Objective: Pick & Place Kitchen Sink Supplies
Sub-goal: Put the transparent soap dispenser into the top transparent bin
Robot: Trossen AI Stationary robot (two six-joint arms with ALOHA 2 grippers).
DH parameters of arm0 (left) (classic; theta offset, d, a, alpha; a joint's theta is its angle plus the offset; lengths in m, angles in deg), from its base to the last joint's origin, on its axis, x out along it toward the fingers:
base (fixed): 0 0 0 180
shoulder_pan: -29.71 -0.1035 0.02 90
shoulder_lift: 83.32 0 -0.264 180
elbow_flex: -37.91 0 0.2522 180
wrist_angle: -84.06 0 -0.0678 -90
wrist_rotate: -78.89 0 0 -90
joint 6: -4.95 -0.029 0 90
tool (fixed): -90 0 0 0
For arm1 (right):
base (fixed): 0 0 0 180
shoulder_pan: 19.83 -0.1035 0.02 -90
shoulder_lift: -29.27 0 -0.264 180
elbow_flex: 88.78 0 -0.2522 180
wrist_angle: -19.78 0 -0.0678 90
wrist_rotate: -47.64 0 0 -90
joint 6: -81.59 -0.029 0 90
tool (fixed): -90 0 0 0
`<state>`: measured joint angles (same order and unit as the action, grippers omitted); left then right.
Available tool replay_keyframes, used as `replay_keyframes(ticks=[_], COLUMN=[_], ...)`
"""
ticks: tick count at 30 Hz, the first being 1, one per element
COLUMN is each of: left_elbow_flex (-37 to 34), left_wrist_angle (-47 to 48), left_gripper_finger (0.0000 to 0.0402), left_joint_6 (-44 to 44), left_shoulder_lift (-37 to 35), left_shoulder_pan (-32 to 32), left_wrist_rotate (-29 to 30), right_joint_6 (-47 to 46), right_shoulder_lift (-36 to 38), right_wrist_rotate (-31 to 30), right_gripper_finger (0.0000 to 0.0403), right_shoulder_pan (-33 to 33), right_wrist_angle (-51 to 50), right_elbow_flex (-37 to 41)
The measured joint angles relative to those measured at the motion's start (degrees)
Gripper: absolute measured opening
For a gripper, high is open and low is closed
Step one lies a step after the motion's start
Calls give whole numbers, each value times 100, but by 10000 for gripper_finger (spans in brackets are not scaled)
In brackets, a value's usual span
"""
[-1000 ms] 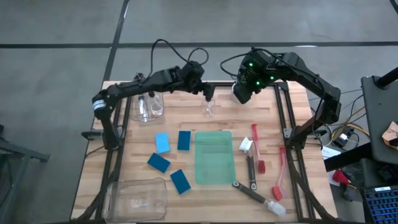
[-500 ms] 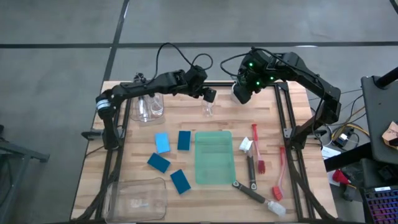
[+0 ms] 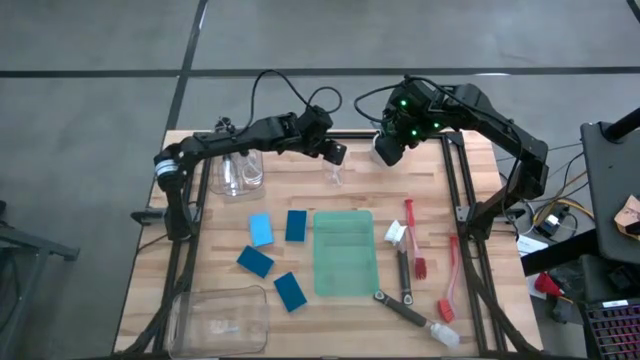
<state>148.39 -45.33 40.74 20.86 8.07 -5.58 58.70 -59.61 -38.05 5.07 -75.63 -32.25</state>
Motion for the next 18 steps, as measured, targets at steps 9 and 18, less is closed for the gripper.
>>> replay_keyframes(ticks=[9,18], left_elbow_flex=[0,0], left_wrist_angle=[-36,4], left_gripper_finger=[77,93], left_joint_6=[-135,-260], left_shoulder_lift=[0,-78], left_shoulder_pan=[0,0], left_wrist_rotate=[14,8], right_joint_6=[0,0], right_shoulder_lift=[0,-13], right_wrist_rotate=[0,-1], right_gripper_finger=[194,194], right_shoulder_pan=[0,-1], right_wrist_angle=[17,112], right_elbow_flex=[0,13])
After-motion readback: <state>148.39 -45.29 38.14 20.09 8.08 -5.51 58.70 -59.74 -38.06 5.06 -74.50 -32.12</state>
